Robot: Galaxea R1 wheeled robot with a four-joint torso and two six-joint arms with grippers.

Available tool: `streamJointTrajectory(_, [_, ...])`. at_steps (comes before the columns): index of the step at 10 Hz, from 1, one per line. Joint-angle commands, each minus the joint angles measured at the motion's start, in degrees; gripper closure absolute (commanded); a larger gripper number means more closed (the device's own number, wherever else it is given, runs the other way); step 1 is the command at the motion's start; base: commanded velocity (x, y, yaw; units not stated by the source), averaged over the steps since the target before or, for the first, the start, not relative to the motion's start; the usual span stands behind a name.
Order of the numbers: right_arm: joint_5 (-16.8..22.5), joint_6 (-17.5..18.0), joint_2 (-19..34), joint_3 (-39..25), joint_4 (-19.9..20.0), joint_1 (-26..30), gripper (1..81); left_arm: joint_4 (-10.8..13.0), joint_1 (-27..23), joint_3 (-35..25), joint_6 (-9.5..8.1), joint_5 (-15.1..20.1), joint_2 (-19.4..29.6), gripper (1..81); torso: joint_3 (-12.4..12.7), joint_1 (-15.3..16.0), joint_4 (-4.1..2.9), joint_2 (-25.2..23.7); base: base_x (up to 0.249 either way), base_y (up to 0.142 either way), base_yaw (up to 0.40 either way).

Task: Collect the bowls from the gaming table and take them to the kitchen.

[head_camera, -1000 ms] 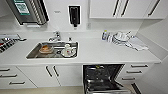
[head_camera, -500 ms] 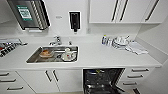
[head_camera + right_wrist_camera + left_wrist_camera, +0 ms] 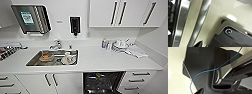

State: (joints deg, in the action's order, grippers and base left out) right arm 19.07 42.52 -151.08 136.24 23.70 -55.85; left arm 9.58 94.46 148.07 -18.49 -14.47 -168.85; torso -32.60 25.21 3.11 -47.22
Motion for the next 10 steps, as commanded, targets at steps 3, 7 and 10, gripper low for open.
streamJointTrajectory(3, [2.56, 0.19, -0.21, 2.53, 8.73, 12.45, 1.0, -0.09, 0.77, -0.58, -0.23, 4.89, 0.27, 1.0, 0.00, 0.52, 0.00, -0.77, 0.000, 0.000, 0.000])
streamJointTrajectory(7, [4.03, 0.19, 0.11, 0.18, 9.60, 20.01, 1.0, -0.09, 1.12, -0.58, -0.23, 4.89, 0.09, 1.0, 0.00, 0.48, 0.00, -0.68, 0.000, 0.000, 0.000])
streamJointTrajectory(10, [5.54, -0.77, 8.31, -15.38, 8.56, 21.71, 1.0, 0.08, 0.68, 0.02, -0.14, 4.80, -0.53, 1.0, 0.00, 0.50, 0.00, -0.68, 0.000, 0.000, 0.000])
